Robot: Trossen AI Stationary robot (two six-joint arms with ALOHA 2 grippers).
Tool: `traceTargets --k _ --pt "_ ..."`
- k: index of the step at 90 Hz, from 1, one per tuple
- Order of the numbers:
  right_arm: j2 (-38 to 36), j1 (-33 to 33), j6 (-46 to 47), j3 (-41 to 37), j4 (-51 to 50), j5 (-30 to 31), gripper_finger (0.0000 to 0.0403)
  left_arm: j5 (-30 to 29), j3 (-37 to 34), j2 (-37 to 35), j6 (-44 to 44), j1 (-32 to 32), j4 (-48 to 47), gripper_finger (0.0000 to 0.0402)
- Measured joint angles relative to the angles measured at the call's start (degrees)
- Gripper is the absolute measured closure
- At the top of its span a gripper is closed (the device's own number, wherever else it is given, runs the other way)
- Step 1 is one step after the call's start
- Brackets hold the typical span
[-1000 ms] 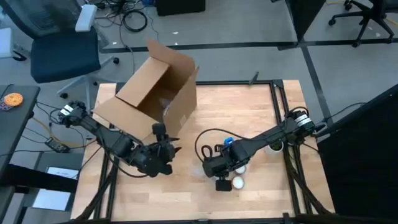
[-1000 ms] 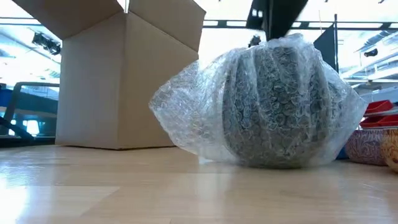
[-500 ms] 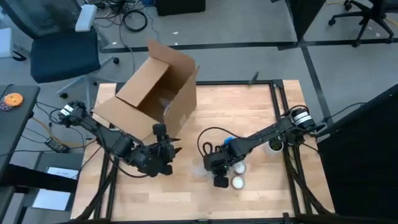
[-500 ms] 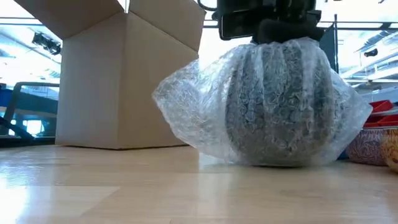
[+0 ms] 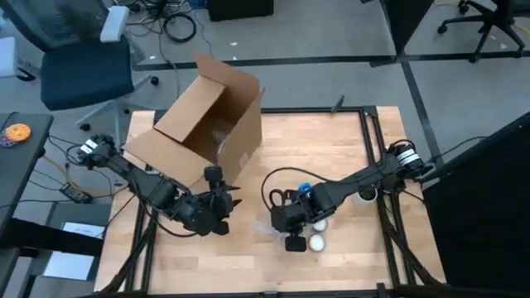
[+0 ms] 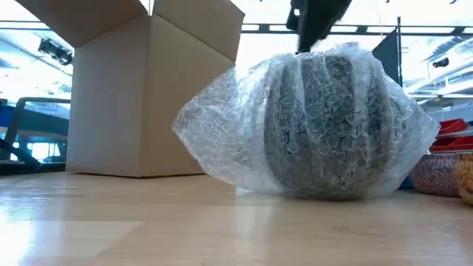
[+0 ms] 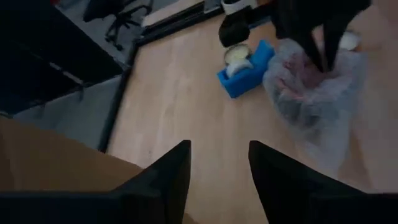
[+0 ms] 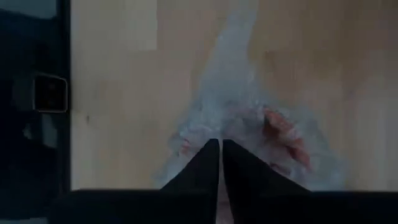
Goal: Wrap mug
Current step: Wrap the mug with the bubble wrap, then put the bubble-wrapped mug into the box
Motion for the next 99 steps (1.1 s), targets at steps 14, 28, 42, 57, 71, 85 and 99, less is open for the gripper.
traceTargets --k 14,28,42,57,71,85,99 --pt "0.0 -0.4 3.1 -6.6 3.5 0.4 0.0402 1.4 0.0 0.0 -1.0 -0.1 2.6 0.0254" --pt "0.0 -1.6 4.4 -13.0 10.2 0.1 0.0403 3.1 0.0 0.0 1.3 -0.1 8.2 0.0254" --pt "0.0 -2.7 4.6 -13.3 11.7 -0.5 0.0403 5.0 0.0 0.0 4.4 -0.1 10.5 0.0254" --pt "0.0 -3.2 4.4 -7.2 7.0 -5.0 0.0403 5.0 0.0 0.0 4.6 -0.4 10.9 0.0254" --pt "0.0 -0.8 3.8 1.6 -1.0 -5.2 0.0403 5.0 1.1 0.0 4.7 -2.0 11.7 0.0254" --pt "-0.1 3.3 0.3 8.4 -2.1 -4.9 0.0403 4.9 3.0 0.0 4.0 -5.7 12.1 0.0254" --pt "-0.1 8.3 -1.7 8.9 3.7 -4.2 0.0397 5.0 3.1 0.0 0.2 -9.4 11.4 0.0254"
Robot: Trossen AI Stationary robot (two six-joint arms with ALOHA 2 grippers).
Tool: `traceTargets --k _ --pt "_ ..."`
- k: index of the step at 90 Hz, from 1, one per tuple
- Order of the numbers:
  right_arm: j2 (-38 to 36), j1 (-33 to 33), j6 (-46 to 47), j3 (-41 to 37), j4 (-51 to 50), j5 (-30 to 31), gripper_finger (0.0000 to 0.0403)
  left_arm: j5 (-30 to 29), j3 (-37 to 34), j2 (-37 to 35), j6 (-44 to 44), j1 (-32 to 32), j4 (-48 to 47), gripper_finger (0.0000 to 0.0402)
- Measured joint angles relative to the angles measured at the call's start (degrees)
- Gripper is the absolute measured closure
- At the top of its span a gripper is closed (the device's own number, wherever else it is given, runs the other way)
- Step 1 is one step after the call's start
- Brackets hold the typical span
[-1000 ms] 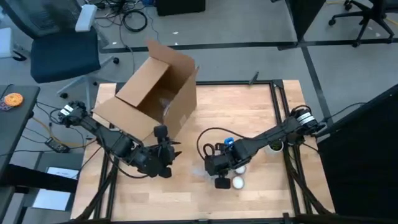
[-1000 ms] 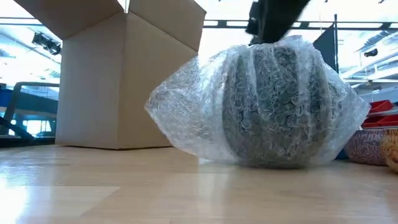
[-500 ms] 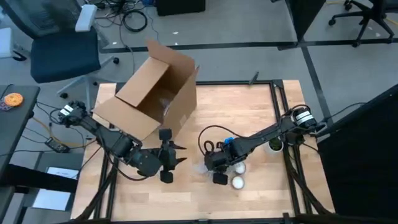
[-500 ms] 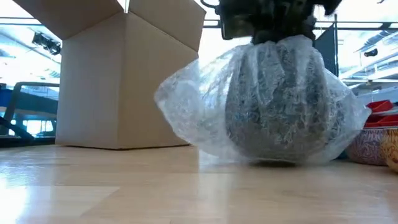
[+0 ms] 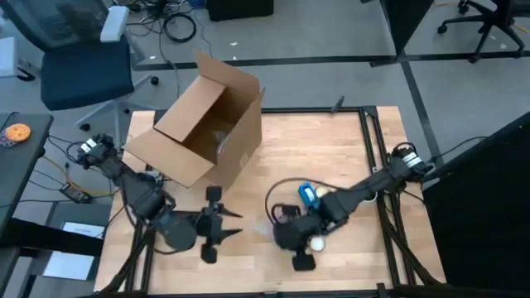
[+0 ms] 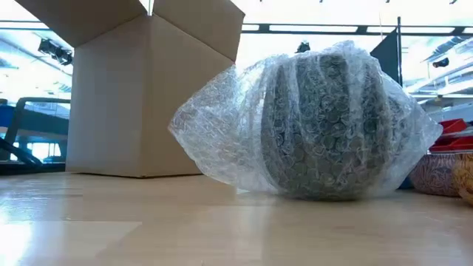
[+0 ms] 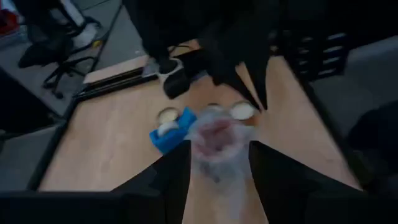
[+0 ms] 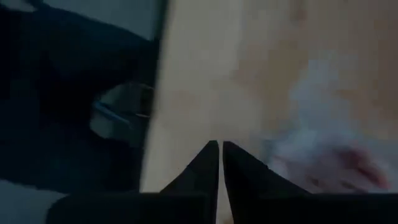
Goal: Wrap mug
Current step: Put the bubble-wrapped mug into the box
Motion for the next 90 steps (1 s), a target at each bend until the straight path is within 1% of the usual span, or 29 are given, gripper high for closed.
traceTargets --k 6,11,22,26,34,41,53,63,67,72,78,84,90 --pt "0.0 1.5 0.2 -0.6 0.8 1.4 0.0386 0.0 0.0 0.0 -1.9 -1.2 0.0 0.0254" --pt "0.0 2.4 1.2 -1.0 -0.7 3.5 0.0371 -0.1 0.0 0.0 -3.2 -2.0 0.0 0.0254" --pt "0.0 3.0 3.3 -2.2 -5.4 9.8 0.0325 -0.2 -0.1 0.0 -6.2 -3.1 -0.3 0.0254" --pt "0.0 2.8 3.8 -3.5 -6.1 11.0 0.0306 -0.2 -0.1 0.0 -7.1 -3.3 -0.5 0.0254" --pt "0.0 1.6 3.9 -6.4 -4.9 10.4 0.0269 -0.4 -0.1 0.2 -8.3 -3.4 -0.7 0.0254" --pt "0.0 0.2 3.9 -10.0 -0.4 8.6 0.0239 -0.5 -0.1 0.2 -9.1 -3.5 -1.2 0.0254" --pt "0.0 -2.0 2.1 -16.2 5.6 10.8 0.0195 -1.6 -0.1 0.2 -9.2 -3.5 -1.3 0.0254" --pt "-0.1 -4.0 1.8 -20.6 9.5 11.2 0.0171 -3.3 -0.1 0.2 -8.4 -3.4 -1.5 0.0254" --pt "-0.1 -4.6 1.9 -22.2 10.9 10.7 0.0167 -5.3 -0.1 0.2 -7.1 -3.5 -1.7 0.0254" --pt "0.0 -5.2 2.6 -23.9 12.8 10.1 0.0167 -9.8 -0.2 0.2 -5.1 -3.5 -1.8 0.0254" --pt "-0.1 -5.5 3.7 -25.5 16.1 9.7 0.0174 -18.3 -0.2 0.2 -3.5 -3.9 -1.7 0.0254" --pt "-0.1 -5.6 4.8 -26.9 17.7 9.5 0.0190 -27.4 -0.2 0.2 -2.6 -4.4 -1.7 0.0254" --pt "0.0 -5.6 5.5 -27.1 18.1 9.6 0.0212 -34.2 -0.2 0.2 -2.1 -4.5 -1.6 0.0254"
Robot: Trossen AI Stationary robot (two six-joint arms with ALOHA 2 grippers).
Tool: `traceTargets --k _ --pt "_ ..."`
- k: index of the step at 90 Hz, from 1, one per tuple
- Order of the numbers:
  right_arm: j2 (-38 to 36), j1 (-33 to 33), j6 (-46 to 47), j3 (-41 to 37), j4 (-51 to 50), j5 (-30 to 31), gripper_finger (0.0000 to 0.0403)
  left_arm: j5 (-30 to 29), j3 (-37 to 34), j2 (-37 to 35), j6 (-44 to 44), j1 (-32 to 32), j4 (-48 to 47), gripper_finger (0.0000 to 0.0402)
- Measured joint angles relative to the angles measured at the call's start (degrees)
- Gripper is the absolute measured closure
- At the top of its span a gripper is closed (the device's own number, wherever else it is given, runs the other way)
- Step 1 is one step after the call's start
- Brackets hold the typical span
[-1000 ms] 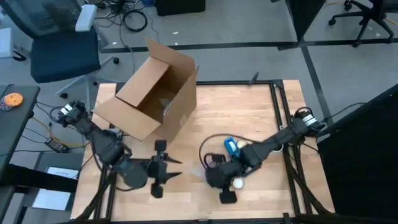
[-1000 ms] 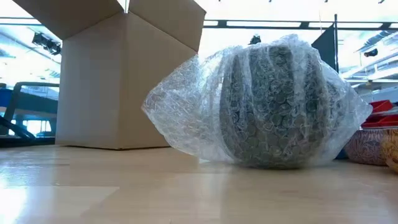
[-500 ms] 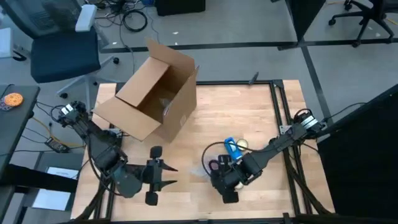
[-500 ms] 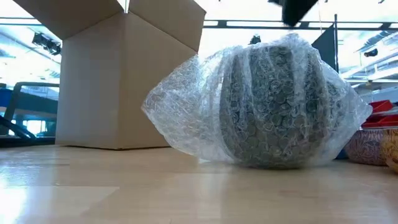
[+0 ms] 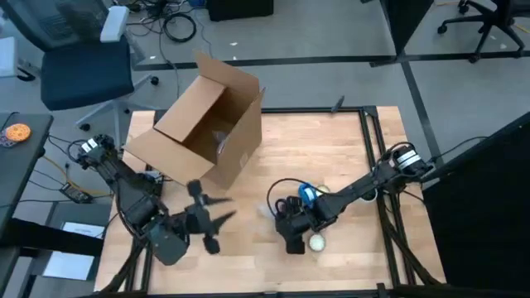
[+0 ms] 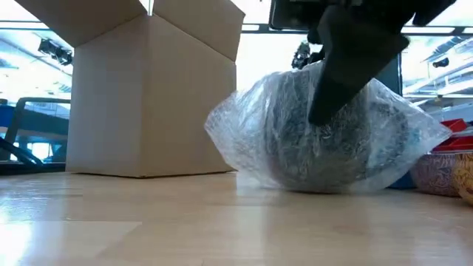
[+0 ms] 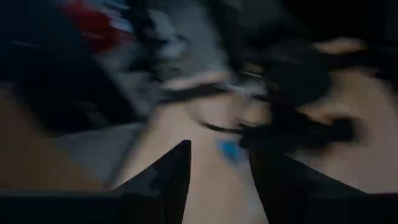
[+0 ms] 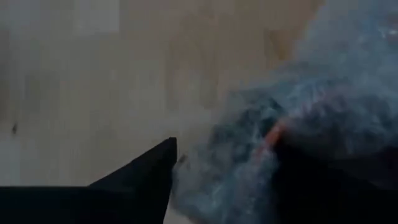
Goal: Wrap mug
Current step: Put the bubble-wrapped mug into the box
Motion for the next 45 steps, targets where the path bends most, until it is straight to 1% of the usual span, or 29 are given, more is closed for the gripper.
traceTargets --k 9,20,25,32,45 --pt "0.0 0.2 1.8 -0.1 -0.1 0.4 0.0254 -6.9 0.0 0.0 0.1 -0.3 0.2 0.0254" --pt "0.0 0.5 2.9 -0.1 0.0 0.4 0.0316 -14.4 0.7 0.0 1.6 -0.4 0.6 0.0254" --pt "0.0 0.8 3.1 -0.1 0.0 0.2 0.0347 -14.7 1.6 -0.1 4.7 -0.8 0.6 0.0254" --pt "-0.2 1.4 3.1 -0.1 -0.2 0.1 0.0384 -13.2 3.5 -0.2 9.1 -1.4 0.6 0.0254" --pt "-0.1 2.7 5.0 -0.1 0.8 1.5 0.0389 -13.0 9.2 -0.7 13.3 -2.3 -0.5 0.0254"
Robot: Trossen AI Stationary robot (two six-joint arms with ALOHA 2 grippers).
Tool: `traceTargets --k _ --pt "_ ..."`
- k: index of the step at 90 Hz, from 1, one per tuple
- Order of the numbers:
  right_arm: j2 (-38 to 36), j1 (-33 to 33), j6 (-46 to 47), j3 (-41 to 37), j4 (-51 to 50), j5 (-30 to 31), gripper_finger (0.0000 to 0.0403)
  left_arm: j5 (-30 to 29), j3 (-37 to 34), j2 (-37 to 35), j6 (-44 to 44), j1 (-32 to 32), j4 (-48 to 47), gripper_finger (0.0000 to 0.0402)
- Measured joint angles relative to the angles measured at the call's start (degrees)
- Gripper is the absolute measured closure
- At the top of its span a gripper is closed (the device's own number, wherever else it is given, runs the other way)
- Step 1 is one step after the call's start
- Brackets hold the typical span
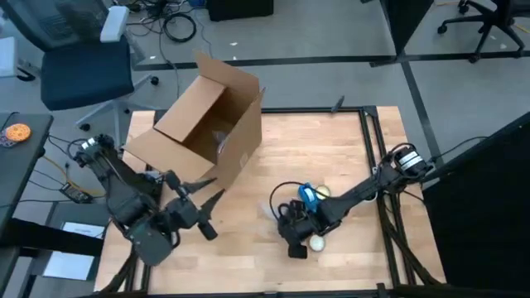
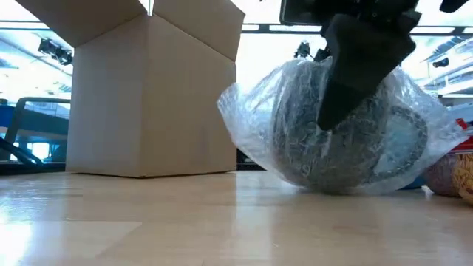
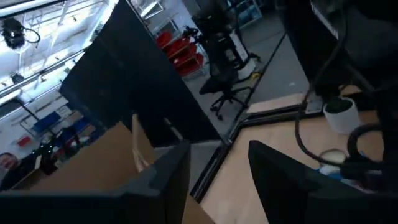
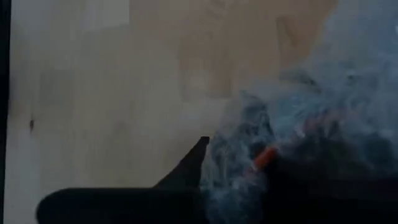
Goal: Wrap mug
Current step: Put the bubble-wrapped mug into the box
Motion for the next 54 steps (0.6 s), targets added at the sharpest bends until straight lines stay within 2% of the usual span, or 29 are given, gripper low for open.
traceTargets --k 8,17,33,54 --pt "0.1 0.9 0.6 -0.1 1.0 1.9 0.0392 0.9 3.4 -1.2 0.2 0.9 -1.7 0.0254" --pt "0.2 1.6 0.6 -0.2 2.6 2.7 0.0394 5.2 4.9 -2.8 -2.7 4.3 -4.4 0.0254" --pt "0.3 2.4 2.3 -0.2 2.7 4.0 0.0396 9.0 4.7 -1.8 -9.9 9.1 -16.1 0.0249" --pt "0.3 2.5 2.6 -0.2 2.7 3.9 0.0397 7.5 4.7 1.1 -19.1 14.6 -21.9 0.0185"
